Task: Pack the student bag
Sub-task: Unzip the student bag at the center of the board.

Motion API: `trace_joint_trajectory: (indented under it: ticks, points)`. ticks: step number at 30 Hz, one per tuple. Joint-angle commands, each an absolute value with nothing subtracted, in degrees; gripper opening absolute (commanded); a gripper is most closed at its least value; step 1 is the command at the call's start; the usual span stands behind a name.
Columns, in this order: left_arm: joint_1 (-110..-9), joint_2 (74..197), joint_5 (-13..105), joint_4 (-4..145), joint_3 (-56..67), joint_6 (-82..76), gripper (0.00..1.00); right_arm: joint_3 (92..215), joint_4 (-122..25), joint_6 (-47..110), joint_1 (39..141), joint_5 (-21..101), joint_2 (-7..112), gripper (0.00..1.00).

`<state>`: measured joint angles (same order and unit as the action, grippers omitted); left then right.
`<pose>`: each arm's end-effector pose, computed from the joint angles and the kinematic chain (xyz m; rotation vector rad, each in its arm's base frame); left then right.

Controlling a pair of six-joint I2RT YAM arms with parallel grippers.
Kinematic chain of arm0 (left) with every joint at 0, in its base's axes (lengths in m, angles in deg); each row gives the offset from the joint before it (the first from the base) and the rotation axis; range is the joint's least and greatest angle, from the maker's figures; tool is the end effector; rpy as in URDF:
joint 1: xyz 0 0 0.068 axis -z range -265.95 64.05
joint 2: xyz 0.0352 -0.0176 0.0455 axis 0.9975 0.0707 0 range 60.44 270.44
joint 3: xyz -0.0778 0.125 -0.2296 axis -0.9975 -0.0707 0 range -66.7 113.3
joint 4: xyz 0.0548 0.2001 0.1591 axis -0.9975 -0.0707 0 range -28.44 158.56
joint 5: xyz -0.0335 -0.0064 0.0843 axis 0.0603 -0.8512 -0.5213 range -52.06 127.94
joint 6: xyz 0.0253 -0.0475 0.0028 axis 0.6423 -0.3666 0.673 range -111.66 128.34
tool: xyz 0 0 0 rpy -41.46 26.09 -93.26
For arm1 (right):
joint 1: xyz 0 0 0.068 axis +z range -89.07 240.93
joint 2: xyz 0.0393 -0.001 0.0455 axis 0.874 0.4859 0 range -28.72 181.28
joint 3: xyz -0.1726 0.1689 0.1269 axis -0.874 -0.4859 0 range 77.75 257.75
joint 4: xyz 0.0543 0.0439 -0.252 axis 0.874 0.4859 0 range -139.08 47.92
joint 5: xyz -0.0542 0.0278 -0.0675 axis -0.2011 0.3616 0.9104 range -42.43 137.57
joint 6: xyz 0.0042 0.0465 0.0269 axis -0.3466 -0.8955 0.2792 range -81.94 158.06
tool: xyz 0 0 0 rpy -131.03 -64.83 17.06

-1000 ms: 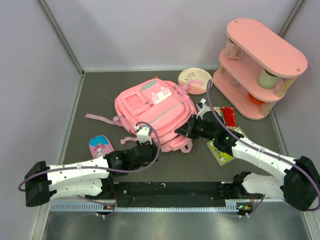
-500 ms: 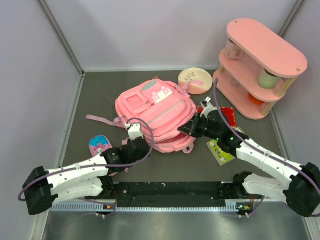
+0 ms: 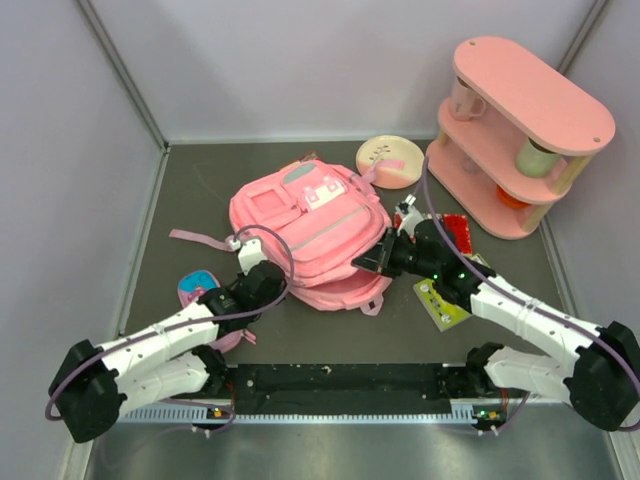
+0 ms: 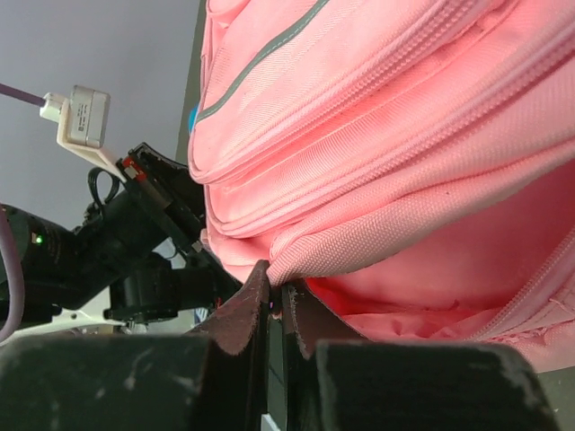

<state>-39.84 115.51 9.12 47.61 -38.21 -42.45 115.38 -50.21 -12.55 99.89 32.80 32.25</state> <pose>0.1413 -0.1220 0.1963 -0.3200 2.2660 -0.2742 0.1817 0.1586 0.2613 0.0322 2.1744 1.2246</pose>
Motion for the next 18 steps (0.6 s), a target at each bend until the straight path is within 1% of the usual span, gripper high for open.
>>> trace_joint_trajectory:
  ticks: [1,2,3,4,6,7,10,13,18]
  points:
    - [-40.77,111.26,11.47,47.55,-37.43,-39.57,0.25,119.41,-56.2,-12.12,98.63,30.26,34.55,0.0]
    - [-40.77,109.94,12.79,47.64,-37.43,-39.04,0.34,119.5,-56.9,-12.21,98.81,30.25,35.17,0.0]
    - [-40.77,108.53,14.11,47.38,-37.52,-38.34,0.44,119.5,-57.34,-12.04,98.81,30.17,36.22,0.0]
    - [-40.77,105.04,15.86,47.29,-37.61,-37.99,0.62,119.5,-57.61,-11.77,98.72,30.17,36.75,0.0]
    - [-40.77,101.24,17.02,45.71,-37.43,-37.37,0.76,120.03,-57.87,-11.33,98.81,29.9,38.07,0.0]
    - [-40.77,97.13,17.46,45.27,-37.52,-37.02,0.98,120.03,-58.31,-11.33,98.81,29.82,39.03,0.0]
    - [-40.77,90.27,17.11,44.92,-38.48,-36.05,0.99,120.29,-60.42,-11.42,99.42,29.11,41.32,0.0]
    - [-40.77,87.17,15.88,43.52,-38.75,-35.87,0.99,122.13,-61.12,-11.24,100.74,29.02,43.43,0.0]
    - [-40.77,88.56,13.24,39.82,-35.16,-35.79,0.99,129.33,-62.35,-11.68,102.23,25.43,50.37,0.0]
